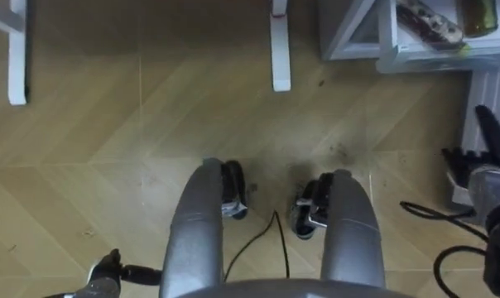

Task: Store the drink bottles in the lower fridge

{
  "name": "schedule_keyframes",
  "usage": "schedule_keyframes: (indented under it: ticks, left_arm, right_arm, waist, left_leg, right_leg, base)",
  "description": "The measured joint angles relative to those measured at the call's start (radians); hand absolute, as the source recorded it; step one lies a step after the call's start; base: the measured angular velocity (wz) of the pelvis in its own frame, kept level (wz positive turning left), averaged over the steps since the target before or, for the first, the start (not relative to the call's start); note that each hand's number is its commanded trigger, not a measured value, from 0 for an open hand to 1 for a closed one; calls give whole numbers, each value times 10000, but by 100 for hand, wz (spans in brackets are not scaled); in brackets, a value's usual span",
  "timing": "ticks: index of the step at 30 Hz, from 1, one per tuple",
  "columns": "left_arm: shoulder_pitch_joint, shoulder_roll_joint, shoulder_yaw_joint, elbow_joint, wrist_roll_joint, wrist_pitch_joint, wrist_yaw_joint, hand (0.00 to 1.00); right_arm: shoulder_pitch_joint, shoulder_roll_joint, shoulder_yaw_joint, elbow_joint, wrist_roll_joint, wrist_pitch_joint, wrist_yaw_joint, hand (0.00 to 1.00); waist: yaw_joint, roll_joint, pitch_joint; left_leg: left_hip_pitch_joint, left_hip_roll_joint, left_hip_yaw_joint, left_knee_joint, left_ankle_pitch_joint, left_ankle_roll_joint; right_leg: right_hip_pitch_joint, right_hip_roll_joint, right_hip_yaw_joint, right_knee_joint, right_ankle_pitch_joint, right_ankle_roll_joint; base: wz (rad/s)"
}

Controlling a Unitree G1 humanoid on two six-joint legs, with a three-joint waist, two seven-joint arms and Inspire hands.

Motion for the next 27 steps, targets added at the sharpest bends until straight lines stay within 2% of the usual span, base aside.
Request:
schedule_keyframes:
  ticks: [3, 5, 8, 10, 15, 18, 22, 27]
  left_arm:
    - [-45, 119, 5, -587, -6, -63, 134, 0]
    - [-43, 270, -10, -845, 1, -48, 134, 0]
    - [-43, 284, -13, -1016, -6, -24, 113, 0]
    - [-39, 290, -9, -1114, -61, -27, 106, 0]
    - [-32, 314, -15, -1173, -376, -65, 60, 0]
    - [2, 513, -213, -1186, -448, -119, 42, 0]
    - [136, 897, -372, -1208, -592, -133, -78, 0]
    - [311, 1133, -367, -1280, -1264, -122, -335, 0]
  right_arm:
    - [-698, -481, 194, -51, -103, -28, -132, 0]
    - [-1108, -757, 451, -81, -97, -41, -139, 0]
    - [-1440, -1008, 709, -312, -73, -80, -137, 0]
    - [-1747, -1189, 794, -407, -260, -166, -70, 0]
    - [-1952, -1426, 1341, -942, -468, -302, 303, 0]
    - [-2138, -1548, 1986, -1084, -483, -310, 563, 0]
    - [-2460, -1593, 2395, -1165, -558, -316, 581, 0]
    - [-2491, -1636, 2466, -1438, -430, -349, 470, 0]
  waist:
    - [-48, -8, -2]
    - [-45, -12, 1]
    - [-72, -30, 4]
    - [-75, -28, 3]
    - [-12, -54, 19]
    - [43, -103, 50]
    - [8, -267, 148]
    - [-6, -294, 154]
  left_leg:
    - [-748, 0, 137, 510, -45, 78]
    - [-1133, -7, 137, 788, -67, 111]
    - [-1474, -17, 157, 990, -80, 129]
    - [-1751, -12, 145, 1247, -139, 145]
    - [-2106, -14, 155, 1636, -291, 147]
    - [-2171, -17, 146, 1861, -428, 54]
    - [-2477, 12, 118, 1983, -490, -24]
    - [-2673, 45, 162, 2054, -507, -39]
  right_leg:
    - [-878, -159, 154, 641, -72, -69]
    - [-1279, -155, 252, 975, -164, -40]
    - [-1655, -192, 328, 1253, -233, -45]
    - [-1913, -330, 260, 1547, -356, -156]
    - [-2308, -483, 322, 2038, -595, -217]
    - [-2372, -489, 344, 2289, -760, -235]
    - [-2699, -496, 343, 2477, -880, -335]
    - [-2965, -502, 419, 2588, -901, -364]
  base:
    - [2]
    - [8]
    - [6]
    - [11]
    - [6]
    - [2]
    - [2]
    - [0]
